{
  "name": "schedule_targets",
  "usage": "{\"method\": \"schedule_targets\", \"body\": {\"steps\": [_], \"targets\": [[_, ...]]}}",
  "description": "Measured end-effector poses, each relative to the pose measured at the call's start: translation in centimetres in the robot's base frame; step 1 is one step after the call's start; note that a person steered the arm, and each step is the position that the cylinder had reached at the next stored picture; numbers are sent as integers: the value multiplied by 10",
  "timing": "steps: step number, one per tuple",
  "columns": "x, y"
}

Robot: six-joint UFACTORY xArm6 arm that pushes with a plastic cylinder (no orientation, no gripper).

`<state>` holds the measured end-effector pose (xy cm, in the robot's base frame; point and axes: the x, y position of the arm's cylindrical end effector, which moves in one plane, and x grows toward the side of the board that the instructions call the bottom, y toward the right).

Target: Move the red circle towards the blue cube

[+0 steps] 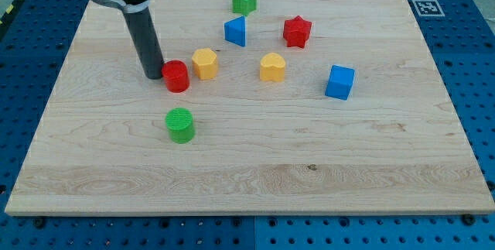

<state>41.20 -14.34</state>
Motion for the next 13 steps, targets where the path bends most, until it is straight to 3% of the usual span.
{"method": "schedule_targets", "body": {"steps": [6, 13], "targets": [[41, 104], [75, 161]]}}
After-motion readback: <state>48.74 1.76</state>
